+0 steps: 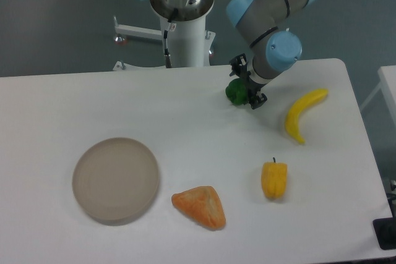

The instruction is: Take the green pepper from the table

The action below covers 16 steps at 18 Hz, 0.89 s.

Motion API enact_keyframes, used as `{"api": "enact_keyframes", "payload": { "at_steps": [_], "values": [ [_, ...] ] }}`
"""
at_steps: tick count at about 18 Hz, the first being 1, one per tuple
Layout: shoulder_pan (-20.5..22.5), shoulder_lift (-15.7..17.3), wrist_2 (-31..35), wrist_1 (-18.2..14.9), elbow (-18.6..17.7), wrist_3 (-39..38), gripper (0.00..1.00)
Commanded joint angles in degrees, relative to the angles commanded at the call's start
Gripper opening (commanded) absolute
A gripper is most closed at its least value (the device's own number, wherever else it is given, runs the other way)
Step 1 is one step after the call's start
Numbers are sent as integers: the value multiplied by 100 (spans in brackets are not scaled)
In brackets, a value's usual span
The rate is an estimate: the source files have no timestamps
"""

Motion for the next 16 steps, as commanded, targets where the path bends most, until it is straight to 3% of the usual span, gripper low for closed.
{"api": "enact_keyframes", "payload": {
  "at_steps": [4,8,10,16],
  "values": [
    [26,9,62,-96,175,-86,41],
    [105,35,62,-175,552,-87,40],
    [62,-52,62,-473,1200,-297,40],
    [-492,-755,27,-483,2380,-1852,39]
  ]
}}
